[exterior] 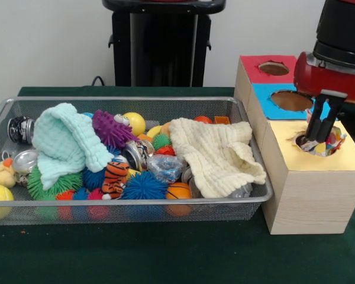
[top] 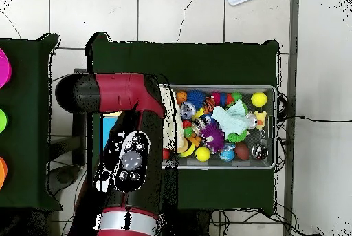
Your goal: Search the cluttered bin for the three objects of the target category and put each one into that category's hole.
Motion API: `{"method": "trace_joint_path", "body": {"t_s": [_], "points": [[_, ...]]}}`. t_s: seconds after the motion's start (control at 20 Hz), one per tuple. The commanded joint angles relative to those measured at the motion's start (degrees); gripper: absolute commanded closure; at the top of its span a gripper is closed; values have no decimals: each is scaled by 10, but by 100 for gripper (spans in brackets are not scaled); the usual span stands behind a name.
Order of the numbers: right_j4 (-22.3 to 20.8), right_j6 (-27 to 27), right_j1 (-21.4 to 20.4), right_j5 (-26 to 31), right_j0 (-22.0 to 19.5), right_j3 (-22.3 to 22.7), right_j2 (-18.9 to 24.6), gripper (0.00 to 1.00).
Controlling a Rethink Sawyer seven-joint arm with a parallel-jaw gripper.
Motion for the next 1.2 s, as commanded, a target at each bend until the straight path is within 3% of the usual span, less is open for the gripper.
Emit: {"method": "trace_joint_path", "body": {"t_s": [0.05,1.2], "points": [[8,107,12,-4,7,50,33,100],[6,123,35,-47,20,67,26,100]]}}
